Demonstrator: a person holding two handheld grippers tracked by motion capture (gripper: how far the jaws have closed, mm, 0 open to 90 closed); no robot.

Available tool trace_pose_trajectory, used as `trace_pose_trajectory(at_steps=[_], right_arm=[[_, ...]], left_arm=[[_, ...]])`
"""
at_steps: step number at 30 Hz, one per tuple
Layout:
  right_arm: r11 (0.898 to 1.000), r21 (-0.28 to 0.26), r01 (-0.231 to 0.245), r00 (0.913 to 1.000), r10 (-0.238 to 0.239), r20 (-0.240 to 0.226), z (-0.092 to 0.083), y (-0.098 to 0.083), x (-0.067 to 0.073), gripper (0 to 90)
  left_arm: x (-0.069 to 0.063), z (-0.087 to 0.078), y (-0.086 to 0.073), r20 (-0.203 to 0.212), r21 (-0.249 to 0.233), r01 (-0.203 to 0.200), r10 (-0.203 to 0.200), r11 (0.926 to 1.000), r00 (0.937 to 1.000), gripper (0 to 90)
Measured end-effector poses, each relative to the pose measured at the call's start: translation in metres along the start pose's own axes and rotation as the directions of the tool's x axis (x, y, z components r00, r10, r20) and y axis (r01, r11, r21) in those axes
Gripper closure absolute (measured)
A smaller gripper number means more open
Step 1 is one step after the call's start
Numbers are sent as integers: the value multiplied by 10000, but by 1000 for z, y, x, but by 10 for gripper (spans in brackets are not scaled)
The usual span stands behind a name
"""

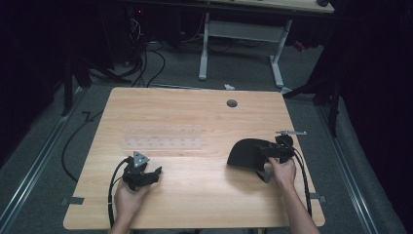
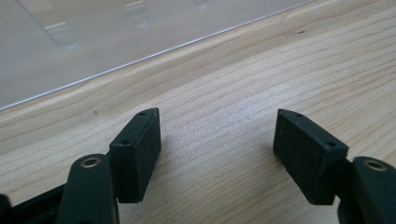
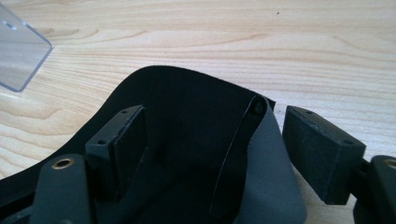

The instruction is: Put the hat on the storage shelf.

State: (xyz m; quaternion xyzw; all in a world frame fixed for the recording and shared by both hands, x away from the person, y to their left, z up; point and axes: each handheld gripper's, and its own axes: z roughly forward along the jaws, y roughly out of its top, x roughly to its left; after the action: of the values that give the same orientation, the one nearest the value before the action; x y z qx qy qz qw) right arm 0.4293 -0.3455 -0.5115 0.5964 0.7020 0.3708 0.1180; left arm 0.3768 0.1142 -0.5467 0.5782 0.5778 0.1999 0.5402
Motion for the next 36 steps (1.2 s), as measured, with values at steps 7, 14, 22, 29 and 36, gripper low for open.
trace_pose_trajectory(at_steps=[7, 14, 22, 29, 36], right_arm=[[9997, 185, -152, 9987, 160, -479, 8, -4, -4, 252], [9998, 205, 80, 9983, -68, -571, 6, -7, -5, 351], [9998, 178, 114, 9980, -103, -618, 4, -8, -7, 431], [9993, -174, 338, 9979, -347, -555, -6, -10, -7, 585], [9976, -463, 505, 9946, -545, -881, -17, -14, -8, 743]], left_arm=[[0, 0, 0, -7, -9, -2, 2, 10000, 10000, 325], [0, 0, 0, -6, -8, -3, 3, 10000, 10000, 325], [0, 0, 0, -5, -5, -1, 1, 10000, 10000, 325], [0, 0, 0, -3, -8, -3, 3, 10000, 10000, 325], [0, 0, 0, 7, 2, -9, 9, 10000, 10000, 323]])
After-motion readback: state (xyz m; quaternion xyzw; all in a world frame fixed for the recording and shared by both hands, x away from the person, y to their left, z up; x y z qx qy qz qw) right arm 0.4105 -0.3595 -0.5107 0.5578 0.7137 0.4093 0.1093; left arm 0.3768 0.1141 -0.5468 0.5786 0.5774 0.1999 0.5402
